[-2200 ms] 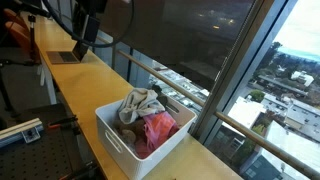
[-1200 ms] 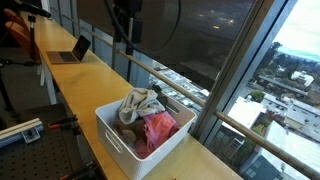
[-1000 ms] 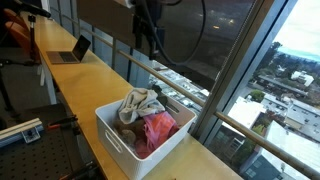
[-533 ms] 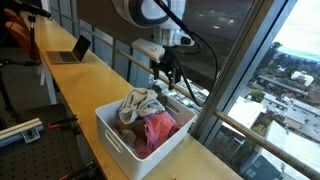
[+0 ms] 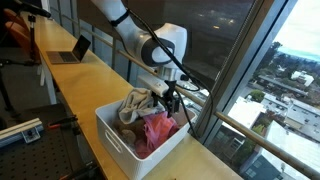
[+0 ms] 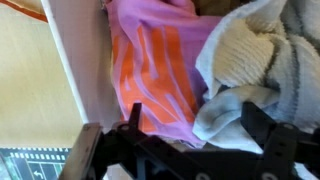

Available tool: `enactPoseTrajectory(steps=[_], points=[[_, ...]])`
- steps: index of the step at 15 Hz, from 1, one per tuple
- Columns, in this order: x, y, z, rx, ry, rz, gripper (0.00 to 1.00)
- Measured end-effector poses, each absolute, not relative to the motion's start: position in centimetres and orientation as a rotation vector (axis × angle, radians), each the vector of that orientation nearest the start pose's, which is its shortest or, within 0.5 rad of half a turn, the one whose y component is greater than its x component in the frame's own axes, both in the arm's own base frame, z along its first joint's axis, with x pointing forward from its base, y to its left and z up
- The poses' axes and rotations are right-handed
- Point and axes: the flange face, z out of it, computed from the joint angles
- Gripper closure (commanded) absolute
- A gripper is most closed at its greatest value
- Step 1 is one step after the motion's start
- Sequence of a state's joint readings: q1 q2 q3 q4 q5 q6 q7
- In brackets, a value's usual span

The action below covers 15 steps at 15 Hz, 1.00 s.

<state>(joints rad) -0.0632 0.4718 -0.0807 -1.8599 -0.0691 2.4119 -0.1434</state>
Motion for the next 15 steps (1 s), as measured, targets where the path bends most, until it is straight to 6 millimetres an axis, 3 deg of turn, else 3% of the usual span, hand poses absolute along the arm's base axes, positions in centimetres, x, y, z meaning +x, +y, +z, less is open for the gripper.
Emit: enactPoseTrajectory(steps=[6, 7, 8, 10, 15], points=[[65.9, -11.3, 20.4, -3.235, -0.052, 0.04, 0.0], [66.1, -11.4, 19.5, -3.233, -0.046, 0.081, 0.25], [66.2, -11.5, 18.8, -3.23, -0.041, 0.122, 0.28], [66.3, -11.3, 18.2, -3.224, -0.029, 0.18, 0.44], [66.5, -10.8, 18.7, -3.223, 0.015, 0.216, 0.8]])
